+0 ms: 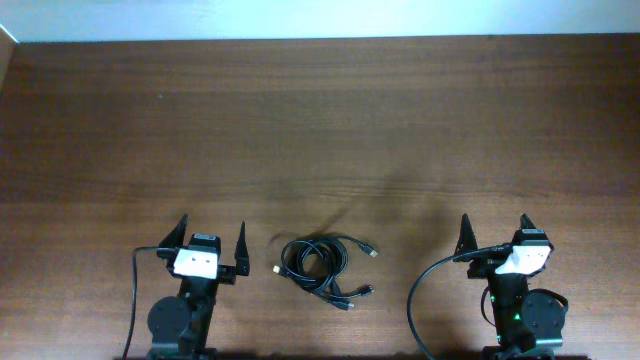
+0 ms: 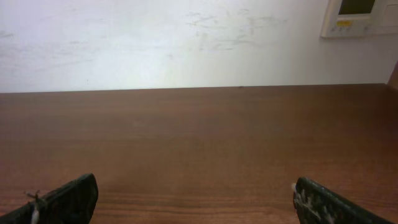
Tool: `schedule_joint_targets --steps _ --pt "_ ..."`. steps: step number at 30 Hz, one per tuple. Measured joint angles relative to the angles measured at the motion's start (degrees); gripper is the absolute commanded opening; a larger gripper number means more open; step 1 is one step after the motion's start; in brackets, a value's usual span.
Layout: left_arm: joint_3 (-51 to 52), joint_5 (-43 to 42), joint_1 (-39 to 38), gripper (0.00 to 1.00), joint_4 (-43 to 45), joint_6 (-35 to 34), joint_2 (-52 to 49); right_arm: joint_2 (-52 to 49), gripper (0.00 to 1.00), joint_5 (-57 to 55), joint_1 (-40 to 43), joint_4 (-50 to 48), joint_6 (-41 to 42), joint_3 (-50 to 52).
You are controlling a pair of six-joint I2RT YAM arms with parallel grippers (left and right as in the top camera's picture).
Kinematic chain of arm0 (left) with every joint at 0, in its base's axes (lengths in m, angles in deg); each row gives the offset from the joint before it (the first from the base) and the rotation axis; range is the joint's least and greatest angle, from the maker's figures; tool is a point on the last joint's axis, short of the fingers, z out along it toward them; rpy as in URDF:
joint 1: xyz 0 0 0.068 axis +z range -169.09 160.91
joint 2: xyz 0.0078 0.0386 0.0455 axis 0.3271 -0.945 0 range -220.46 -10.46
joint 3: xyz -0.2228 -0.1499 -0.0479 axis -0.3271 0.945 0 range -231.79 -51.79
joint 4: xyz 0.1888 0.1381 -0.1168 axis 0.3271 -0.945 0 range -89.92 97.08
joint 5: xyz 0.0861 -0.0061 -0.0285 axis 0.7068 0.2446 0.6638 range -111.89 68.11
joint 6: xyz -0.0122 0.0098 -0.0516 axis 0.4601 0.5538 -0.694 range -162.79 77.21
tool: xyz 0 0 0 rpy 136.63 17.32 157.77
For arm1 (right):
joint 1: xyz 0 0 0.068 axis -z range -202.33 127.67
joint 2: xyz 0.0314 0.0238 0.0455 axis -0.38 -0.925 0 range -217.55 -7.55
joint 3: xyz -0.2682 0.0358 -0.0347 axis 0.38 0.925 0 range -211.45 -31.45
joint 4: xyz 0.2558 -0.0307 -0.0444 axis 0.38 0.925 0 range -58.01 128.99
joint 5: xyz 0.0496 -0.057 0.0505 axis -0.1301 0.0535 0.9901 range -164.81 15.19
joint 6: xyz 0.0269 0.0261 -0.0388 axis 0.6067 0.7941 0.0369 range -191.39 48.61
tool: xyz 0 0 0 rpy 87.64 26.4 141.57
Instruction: Untangle cables
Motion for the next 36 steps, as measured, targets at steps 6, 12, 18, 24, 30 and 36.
schedule_joint_targets --steps 6,12,18,24,30,36 --pt "0.0 0.0 0.0 0.99 0.0 0.0 0.0 0.0 0.99 0.0 0.0 0.0 0.0 0.0" --pt "0.0 -0.33 0.0 0.99 0.02 -0.07 0.0 0.0 0.99 0.0 0.0 0.0 0.0 0.0" --pt "0.0 -2.05 0.0 0.99 0.13 -2.23 -0.09 0.0 0.99 0.0 0.0 0.0 -0.02 0.0" --pt "-2.6 -7.89 0.0 0.99 -5.46 -2.99 -2.23 0.0 0.99 0.0 0.0 0.0 0.02 0.0" --pt "-10.38 -9.84 0.0 0.99 -13.6 -3.02 -6.73 0.0 0.99 0.0 0.0 0.0 0.0 0.0" --pt "-19.17 -10.75 0.0 0.99 -20.02 -2.99 -16.0 0.04 0.99 0.0 0.0 0.0 -0.02 0.0"
